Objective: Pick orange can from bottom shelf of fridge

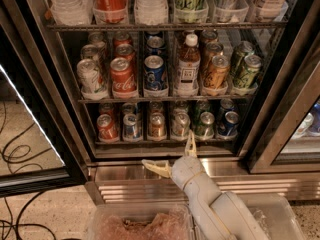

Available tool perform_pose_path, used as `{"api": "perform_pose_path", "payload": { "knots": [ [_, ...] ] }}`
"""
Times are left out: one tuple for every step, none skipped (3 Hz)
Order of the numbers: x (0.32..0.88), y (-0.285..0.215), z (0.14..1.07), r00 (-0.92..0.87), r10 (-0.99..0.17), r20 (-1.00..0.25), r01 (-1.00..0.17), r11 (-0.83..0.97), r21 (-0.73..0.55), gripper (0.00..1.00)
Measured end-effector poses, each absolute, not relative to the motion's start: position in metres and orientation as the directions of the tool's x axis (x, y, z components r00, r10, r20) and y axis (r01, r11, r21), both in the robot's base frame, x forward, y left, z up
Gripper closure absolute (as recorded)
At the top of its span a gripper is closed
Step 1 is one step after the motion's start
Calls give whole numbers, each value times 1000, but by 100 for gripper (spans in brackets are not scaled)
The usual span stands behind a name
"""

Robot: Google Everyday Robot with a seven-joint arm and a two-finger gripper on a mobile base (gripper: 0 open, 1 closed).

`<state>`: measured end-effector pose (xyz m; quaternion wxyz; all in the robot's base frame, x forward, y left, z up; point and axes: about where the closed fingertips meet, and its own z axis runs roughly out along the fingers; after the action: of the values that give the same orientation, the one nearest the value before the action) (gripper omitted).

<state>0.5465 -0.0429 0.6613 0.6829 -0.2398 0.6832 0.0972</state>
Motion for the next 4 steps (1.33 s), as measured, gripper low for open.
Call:
{"api": "perform_pose_path", "payload": {
  "knots": [
    [560, -39, 653, 24, -196, -980, -428, 884, -188, 0],
    [565, -44, 651, 32, -237, -971, -393, 890, -231, 0],
    [575, -36, 646, 29, -238, -971, -366, 901, -232, 0],
    [581, -38, 649, 57, -285, -957, -322, 902, -288, 0]
  ]
}}
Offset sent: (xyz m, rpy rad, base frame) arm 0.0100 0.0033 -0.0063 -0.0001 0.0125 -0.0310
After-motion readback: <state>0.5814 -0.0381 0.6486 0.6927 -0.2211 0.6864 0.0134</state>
